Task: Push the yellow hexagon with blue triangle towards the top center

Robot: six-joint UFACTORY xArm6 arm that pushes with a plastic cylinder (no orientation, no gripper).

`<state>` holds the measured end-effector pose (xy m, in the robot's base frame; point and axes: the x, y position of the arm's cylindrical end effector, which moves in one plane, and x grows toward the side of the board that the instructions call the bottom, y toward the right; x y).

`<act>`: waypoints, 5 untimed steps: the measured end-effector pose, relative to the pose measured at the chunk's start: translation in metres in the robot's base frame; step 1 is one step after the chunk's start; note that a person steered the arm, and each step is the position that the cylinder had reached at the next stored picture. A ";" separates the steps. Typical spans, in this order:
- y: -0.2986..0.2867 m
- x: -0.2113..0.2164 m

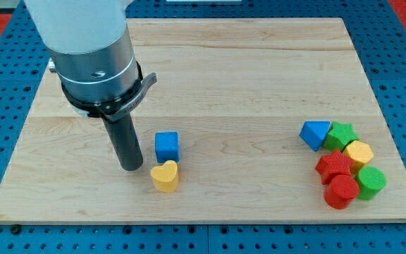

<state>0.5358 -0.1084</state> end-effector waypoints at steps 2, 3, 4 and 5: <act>0.000 0.000; -0.005 -0.003; -0.030 -0.040; -0.057 -0.054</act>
<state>0.4815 -0.1659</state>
